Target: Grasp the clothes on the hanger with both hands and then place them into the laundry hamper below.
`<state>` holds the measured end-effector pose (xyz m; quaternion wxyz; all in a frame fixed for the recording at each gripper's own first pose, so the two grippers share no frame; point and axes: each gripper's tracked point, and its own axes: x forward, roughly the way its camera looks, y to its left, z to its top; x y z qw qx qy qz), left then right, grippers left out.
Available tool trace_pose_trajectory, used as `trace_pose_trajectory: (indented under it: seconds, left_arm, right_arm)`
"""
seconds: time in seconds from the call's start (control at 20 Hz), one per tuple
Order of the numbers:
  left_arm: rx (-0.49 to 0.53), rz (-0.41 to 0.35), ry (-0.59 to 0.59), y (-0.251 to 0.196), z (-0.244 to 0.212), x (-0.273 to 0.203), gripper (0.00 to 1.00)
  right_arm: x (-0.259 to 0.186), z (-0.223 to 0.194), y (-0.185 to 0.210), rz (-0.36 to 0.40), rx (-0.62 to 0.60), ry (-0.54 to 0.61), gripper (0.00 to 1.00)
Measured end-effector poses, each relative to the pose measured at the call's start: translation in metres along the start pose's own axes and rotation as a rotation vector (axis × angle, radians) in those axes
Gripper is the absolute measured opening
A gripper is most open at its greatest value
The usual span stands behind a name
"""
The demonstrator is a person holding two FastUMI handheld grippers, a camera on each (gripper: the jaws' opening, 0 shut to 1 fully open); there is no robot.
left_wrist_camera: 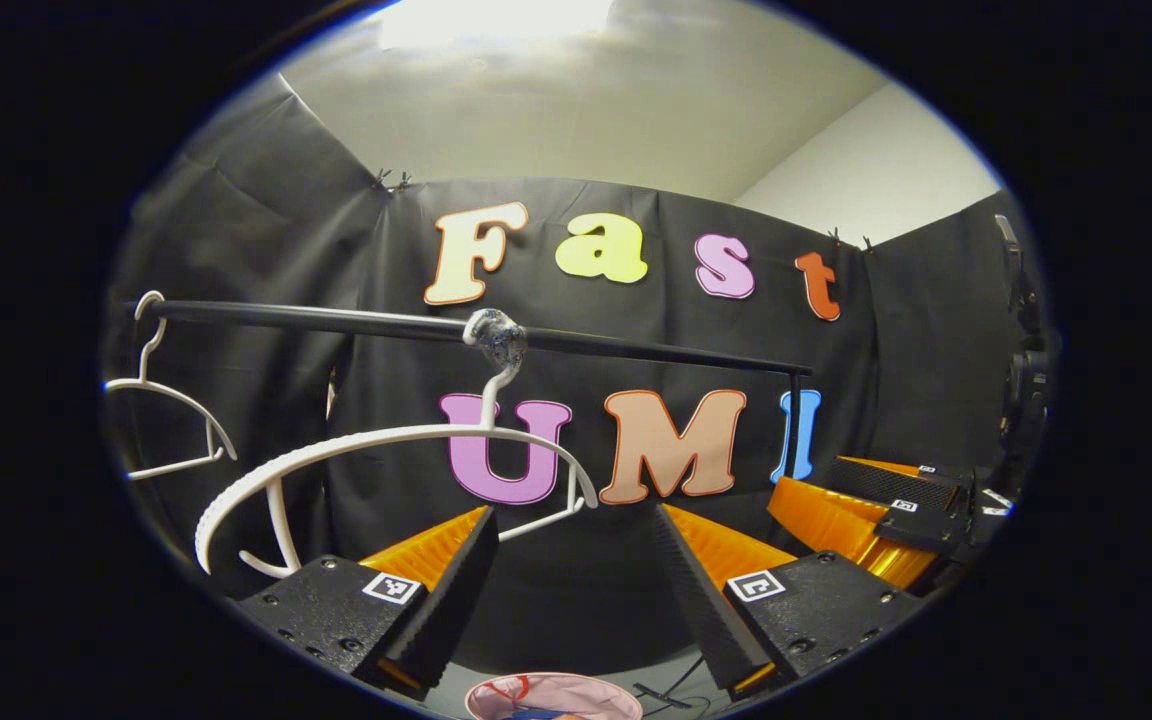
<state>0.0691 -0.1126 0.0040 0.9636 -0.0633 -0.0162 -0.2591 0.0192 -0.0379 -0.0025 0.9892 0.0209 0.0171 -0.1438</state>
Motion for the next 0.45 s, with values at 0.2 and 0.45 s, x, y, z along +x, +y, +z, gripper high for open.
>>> trace_pose_trajectory:
  seconds: [0.2, 0.45]
  left_arm:
    - [0.003, 0.025, -0.001, 0.0069, -0.0014, -0.0029, 0.94]
    - [0.013, 0.014, 0.005, 0.0021, -0.0053, 0.0007, 0.95]
  right_arm:
    - [-0.0008, 0.0050, -0.0029, 0.002, -0.011, -0.019, 0.99]
    - [-0.0030, 0.0037, -0.0074, 0.003, -0.024, -0.013, 0.99]
